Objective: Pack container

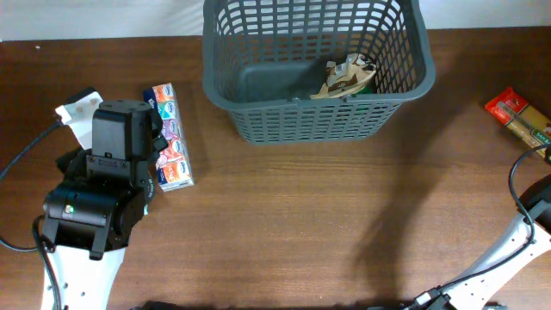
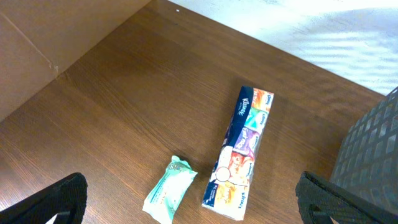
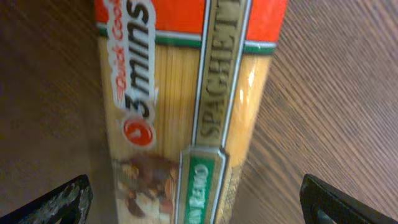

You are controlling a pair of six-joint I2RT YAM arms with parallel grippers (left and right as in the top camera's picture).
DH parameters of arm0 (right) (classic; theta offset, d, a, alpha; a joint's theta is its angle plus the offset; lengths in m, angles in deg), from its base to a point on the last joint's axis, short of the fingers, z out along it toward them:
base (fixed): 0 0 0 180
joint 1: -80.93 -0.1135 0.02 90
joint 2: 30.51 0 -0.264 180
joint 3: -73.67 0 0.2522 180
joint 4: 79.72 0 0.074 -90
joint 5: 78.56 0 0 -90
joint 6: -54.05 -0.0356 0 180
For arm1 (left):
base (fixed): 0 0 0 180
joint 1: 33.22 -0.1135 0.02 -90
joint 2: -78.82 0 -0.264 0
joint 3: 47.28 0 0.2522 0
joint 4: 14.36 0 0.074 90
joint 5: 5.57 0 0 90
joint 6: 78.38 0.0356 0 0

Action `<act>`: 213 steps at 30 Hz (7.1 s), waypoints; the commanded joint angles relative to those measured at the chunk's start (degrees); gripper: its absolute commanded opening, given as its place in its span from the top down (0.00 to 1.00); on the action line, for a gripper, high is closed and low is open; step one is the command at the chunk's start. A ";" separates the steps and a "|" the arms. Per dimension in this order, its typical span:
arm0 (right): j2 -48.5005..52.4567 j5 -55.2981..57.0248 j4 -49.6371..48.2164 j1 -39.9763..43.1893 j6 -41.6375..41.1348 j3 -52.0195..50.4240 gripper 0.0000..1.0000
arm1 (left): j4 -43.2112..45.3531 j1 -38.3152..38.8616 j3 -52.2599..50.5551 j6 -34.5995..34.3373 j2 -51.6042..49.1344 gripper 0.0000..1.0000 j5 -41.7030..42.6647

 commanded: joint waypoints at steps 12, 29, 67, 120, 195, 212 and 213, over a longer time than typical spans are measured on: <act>3.54 0.17 -5.16 1.40 -0.85 -0.22 0.01 | 0.11 -0.35 0.66 0.70 0.17 0.01 0.22; 6.97 -1.68 -2.03 1.46 -2.95 -0.31 0.01 | 0.11 -0.35 0.66 0.70 0.17 0.01 0.22; 6.97 0.28 10.56 0.87 -2.08 -0.31 0.42 | 0.11 -0.35 0.66 0.70 0.17 0.01 0.22; -35.17 -17.27 5.81 -44.61 77.11 33.86 0.96 | 0.11 -0.35 0.66 0.70 0.17 0.00 0.22; -35.93 21.18 15.45 -41.57 68.83 32.52 0.01 | 0.11 -0.35 0.66 0.70 0.17 0.01 0.22; -34.18 19.28 22.27 -20.20 50.23 9.51 0.01 | 0.22 -0.35 0.66 0.68 0.17 0.01 0.24; -33.97 18.88 22.12 -19.98 50.23 6.99 0.01 | 0.26 -0.35 0.66 0.68 0.17 0.01 0.24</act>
